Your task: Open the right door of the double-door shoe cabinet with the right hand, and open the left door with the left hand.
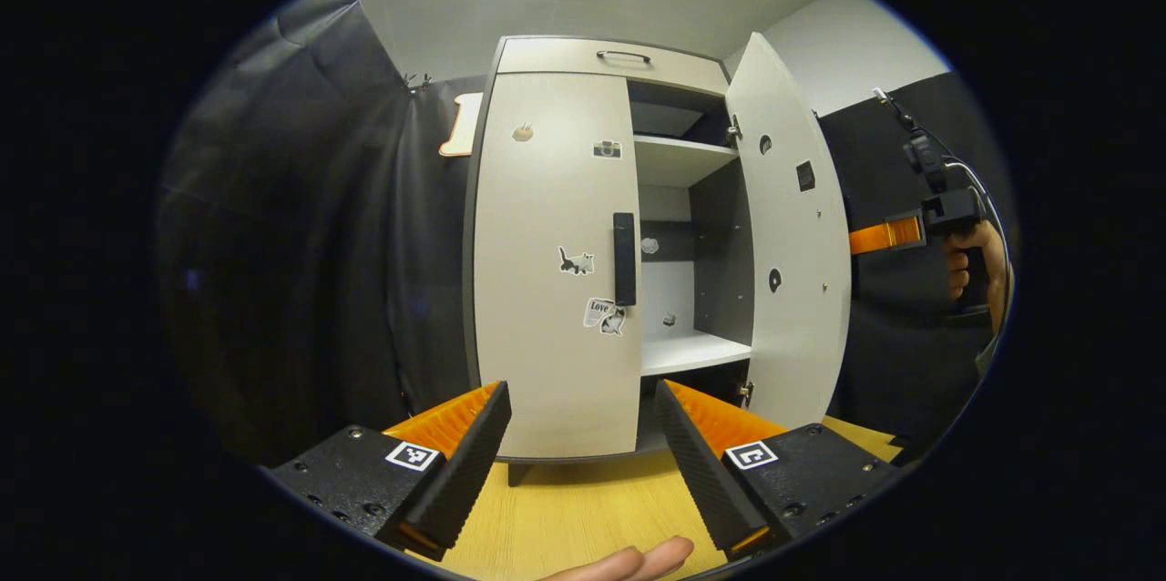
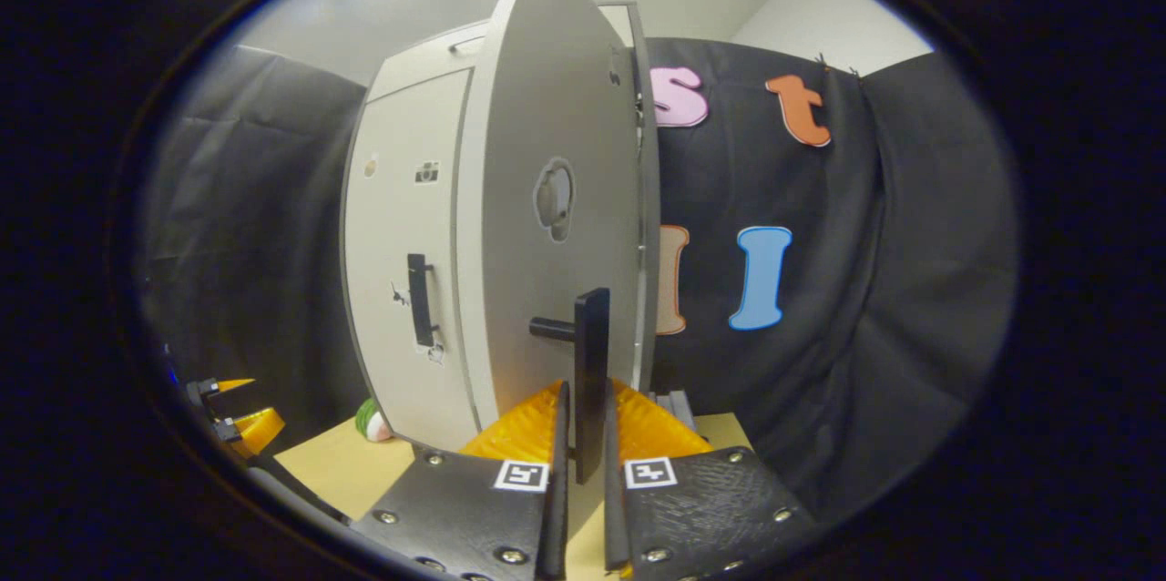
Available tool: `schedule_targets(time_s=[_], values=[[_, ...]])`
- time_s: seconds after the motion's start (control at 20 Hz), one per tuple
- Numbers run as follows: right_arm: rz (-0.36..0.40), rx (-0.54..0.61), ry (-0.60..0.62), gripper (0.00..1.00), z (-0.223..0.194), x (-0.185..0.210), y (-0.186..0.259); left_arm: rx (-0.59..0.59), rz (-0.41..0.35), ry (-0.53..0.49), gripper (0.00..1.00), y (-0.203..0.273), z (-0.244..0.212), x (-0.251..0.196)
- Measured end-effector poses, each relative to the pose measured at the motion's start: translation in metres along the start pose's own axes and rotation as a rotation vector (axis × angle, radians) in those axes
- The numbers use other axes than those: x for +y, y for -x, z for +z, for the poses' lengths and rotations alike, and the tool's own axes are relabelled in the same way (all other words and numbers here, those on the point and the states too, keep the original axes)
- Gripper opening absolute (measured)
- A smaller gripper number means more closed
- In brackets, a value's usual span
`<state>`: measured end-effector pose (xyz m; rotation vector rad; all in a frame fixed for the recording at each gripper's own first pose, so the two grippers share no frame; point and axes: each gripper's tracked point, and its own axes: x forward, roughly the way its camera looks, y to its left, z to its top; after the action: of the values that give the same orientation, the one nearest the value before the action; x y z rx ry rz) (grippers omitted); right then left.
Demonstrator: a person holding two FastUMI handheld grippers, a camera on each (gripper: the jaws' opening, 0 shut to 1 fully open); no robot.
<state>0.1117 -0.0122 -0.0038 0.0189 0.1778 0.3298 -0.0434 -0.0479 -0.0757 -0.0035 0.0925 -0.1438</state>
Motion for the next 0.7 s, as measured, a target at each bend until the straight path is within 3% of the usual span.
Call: schedule_targets(time_s=[0.05, 0.1, 0.2, 0.25, 0.35, 0.7], values=[[0.005, -0.013, -0.027, 0.16, -0.003, -0.005, 0.008, 0.002, -0.002, -0.002, 0.98, -0.001, -0.001, -0.002], [-0.05, -0.006, -0.018, 0.01, -0.004, -0.023, -0.002, 0.006, -0.002, -0.003, 0.98, -0.003, -0.004, -0.004], [-0.117, -0.009, -0.001, 0.0, -0.001, -0.05, -0.002, 0.018, 0.001, 0.0, 0.98, -0.008, -0.008, -0.005], [-0.116, -0.013, -0.026, 0.0, 0.002, -0.058, 0.004, 0.024, 0.002, 0.001, 0.98, -0.01, -0.009, -0.006], [-0.02, 0.001, -0.102, 0.0, -0.005, -0.05, 0.0, 0.033, 0.007, -0.003, 0.98, -0.014, -0.012, -0.006], [-0.024, -0.032, -0.042, 0.01, -0.006, -0.056, -0.004, 0.028, 0.023, -0.009, 0.98, -0.02, -0.006, -0.007]])
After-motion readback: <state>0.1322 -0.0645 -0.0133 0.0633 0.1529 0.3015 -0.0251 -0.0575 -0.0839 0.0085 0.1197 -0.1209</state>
